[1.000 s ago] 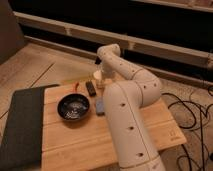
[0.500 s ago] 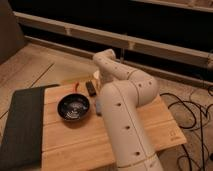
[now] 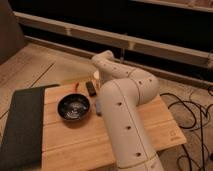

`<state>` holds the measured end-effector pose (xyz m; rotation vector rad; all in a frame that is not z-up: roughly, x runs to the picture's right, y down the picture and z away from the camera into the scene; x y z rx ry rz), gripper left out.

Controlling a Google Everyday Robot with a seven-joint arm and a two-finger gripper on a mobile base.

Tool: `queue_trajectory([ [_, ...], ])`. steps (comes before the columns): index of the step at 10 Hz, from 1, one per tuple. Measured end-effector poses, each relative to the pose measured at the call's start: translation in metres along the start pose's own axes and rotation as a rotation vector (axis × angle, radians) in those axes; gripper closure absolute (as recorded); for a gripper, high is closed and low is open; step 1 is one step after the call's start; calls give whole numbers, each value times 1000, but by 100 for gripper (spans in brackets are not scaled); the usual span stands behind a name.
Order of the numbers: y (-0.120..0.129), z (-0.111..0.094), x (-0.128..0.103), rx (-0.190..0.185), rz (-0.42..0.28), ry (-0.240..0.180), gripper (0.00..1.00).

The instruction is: Stand the bottle upright

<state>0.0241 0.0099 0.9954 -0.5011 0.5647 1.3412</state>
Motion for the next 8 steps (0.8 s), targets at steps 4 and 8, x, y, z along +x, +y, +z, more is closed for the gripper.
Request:
queue_trajectory([
  [4, -5, 25, 7, -2, 15, 45, 82],
  [8, 3, 18, -5, 19, -37, -16, 100],
])
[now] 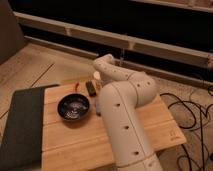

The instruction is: Stand the bottle upright

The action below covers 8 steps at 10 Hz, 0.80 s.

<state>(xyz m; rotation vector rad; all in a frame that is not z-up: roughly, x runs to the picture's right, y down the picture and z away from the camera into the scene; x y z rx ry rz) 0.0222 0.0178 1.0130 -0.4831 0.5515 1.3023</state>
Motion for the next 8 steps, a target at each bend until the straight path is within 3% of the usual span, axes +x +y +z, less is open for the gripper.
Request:
queue_trajectory([
  [6, 29, -55, 12, -12, -86, -151, 100],
  [8, 30, -69, 14, -23, -105, -255, 100],
])
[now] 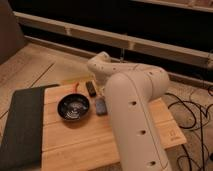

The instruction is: Stand the bottle upright

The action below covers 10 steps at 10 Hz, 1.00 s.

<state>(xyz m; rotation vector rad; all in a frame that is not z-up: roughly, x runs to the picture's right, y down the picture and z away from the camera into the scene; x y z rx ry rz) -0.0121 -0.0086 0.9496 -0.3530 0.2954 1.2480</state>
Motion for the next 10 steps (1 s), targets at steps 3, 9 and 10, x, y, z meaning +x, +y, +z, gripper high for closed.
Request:
queue_trajectory([
  [3, 5, -25, -10, -38, -60, -177, 100],
  [9, 18, -57, -10, -103, -146, -342, 100],
  [10, 21, -57, -11, -107, -148, -343, 100],
])
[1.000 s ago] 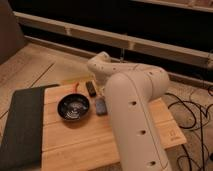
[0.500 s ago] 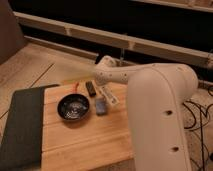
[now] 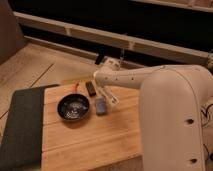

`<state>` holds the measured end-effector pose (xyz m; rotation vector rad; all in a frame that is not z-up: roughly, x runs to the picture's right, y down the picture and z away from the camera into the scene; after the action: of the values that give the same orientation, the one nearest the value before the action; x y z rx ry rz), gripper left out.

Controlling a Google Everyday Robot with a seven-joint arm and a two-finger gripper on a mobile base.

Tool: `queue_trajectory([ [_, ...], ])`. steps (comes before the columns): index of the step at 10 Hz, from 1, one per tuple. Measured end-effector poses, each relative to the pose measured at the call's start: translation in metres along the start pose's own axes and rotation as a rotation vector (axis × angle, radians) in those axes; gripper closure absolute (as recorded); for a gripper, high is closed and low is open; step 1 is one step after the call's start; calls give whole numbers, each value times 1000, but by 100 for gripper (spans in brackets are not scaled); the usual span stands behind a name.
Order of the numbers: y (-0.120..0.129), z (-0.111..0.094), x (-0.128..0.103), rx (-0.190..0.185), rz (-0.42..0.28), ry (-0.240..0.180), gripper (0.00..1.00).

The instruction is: Stand the bottle upright

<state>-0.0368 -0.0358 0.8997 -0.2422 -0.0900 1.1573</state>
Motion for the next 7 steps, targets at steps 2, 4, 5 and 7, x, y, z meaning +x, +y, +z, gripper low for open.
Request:
queue_trajectory([
  [2, 0, 0, 0, 1, 0, 0, 100],
  [4, 0, 0, 0, 0, 0, 0, 100],
  [5, 1, 0, 1, 0, -1, 2, 100],
  [7, 5, 4, 13, 4, -9, 22, 100],
])
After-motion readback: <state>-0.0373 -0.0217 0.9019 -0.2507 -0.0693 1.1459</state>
